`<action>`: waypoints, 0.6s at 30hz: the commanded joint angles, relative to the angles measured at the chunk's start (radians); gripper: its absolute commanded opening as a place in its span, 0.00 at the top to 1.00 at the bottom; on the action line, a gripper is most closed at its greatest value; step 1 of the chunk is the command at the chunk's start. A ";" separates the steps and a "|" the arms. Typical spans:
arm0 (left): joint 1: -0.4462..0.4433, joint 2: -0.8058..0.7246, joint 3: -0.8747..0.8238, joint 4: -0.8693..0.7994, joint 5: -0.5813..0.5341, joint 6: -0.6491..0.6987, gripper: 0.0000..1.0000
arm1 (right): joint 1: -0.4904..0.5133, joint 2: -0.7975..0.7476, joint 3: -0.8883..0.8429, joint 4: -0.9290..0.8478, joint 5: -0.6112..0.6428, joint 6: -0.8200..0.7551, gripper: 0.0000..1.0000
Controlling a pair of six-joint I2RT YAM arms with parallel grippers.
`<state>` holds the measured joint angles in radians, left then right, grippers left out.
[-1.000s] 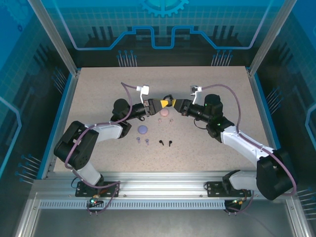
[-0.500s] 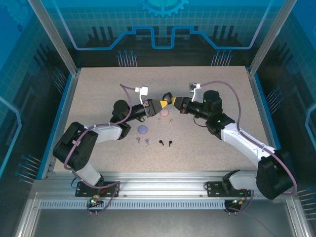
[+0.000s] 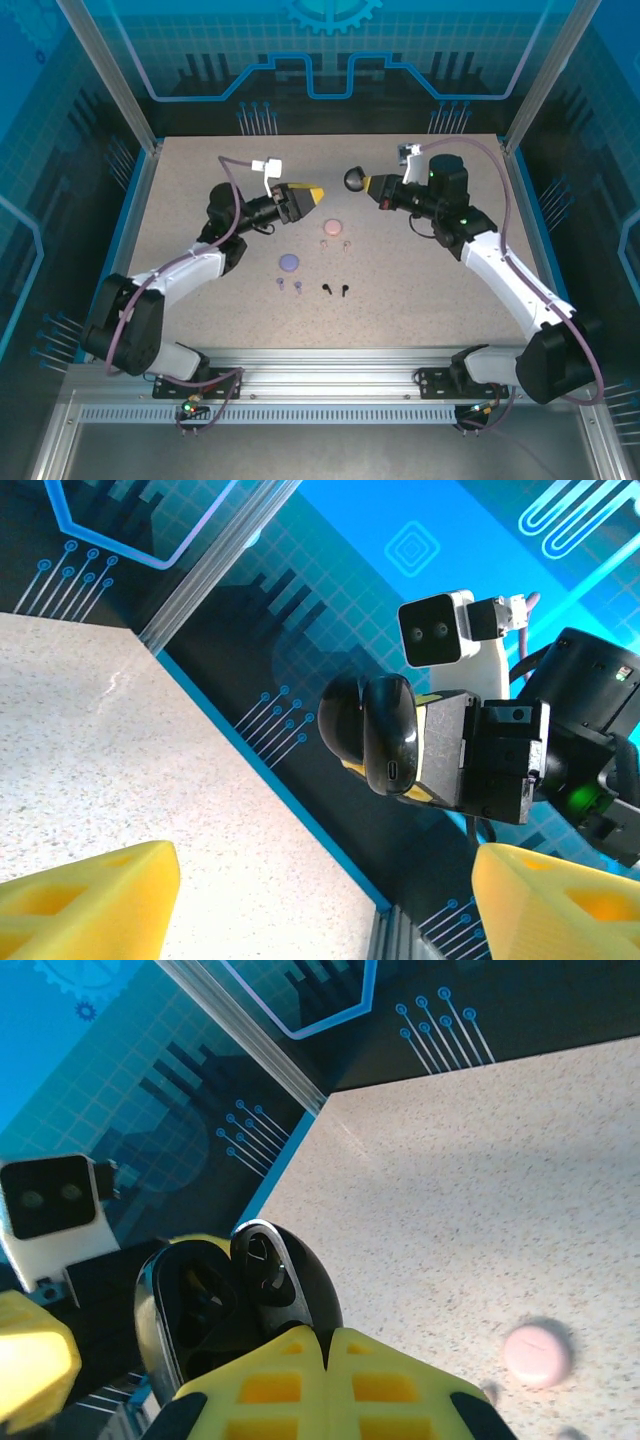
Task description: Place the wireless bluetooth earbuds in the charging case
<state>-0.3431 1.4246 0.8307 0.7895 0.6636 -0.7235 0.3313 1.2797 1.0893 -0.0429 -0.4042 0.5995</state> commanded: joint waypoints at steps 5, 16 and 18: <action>0.012 -0.050 0.266 -0.595 0.031 0.409 0.15 | -0.046 0.047 0.151 -0.204 -0.065 -0.207 1.00; 0.092 0.086 0.519 -0.927 0.213 0.604 0.10 | -0.051 0.141 0.299 -0.375 -0.134 -0.481 1.00; 0.091 0.117 0.561 -0.997 0.253 0.642 0.10 | -0.048 0.158 0.313 -0.381 -0.163 -0.508 1.00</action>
<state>-0.2516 1.5059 1.3319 -0.0380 0.8143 -0.1802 0.2932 1.4170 1.3605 -0.3683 -0.5045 0.1844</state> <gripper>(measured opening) 0.902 0.045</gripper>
